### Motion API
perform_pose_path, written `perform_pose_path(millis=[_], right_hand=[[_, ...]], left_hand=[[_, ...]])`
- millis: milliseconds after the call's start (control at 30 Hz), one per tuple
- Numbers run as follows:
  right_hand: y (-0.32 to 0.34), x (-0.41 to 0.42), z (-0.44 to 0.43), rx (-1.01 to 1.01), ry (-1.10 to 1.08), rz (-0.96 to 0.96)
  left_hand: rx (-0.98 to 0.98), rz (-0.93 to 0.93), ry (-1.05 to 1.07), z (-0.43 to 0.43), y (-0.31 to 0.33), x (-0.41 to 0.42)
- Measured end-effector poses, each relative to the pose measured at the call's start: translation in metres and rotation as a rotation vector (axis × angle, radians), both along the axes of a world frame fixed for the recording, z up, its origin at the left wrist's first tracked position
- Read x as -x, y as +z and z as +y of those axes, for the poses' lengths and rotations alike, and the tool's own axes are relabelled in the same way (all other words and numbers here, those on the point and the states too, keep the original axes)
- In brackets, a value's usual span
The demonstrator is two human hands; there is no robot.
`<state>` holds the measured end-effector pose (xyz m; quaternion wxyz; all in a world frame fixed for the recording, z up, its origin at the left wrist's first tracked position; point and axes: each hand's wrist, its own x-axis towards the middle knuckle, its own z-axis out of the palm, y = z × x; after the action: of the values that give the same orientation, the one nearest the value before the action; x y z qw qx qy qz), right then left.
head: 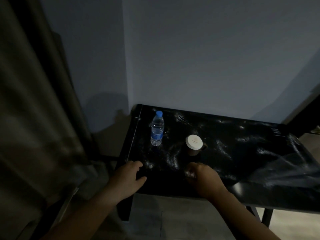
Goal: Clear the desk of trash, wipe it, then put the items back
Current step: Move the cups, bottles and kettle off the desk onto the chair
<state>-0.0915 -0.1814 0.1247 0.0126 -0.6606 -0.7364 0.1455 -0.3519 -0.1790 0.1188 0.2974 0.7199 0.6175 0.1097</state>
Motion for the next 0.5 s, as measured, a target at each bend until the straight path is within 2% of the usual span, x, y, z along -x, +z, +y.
perform_pose_path(millis=[500], right_hand=[[-0.018,-0.082,0.146,0.024,-0.143,0.056]], left_hand=[[0.013,-0.054,0.147,0.14,0.006,-0.046]])
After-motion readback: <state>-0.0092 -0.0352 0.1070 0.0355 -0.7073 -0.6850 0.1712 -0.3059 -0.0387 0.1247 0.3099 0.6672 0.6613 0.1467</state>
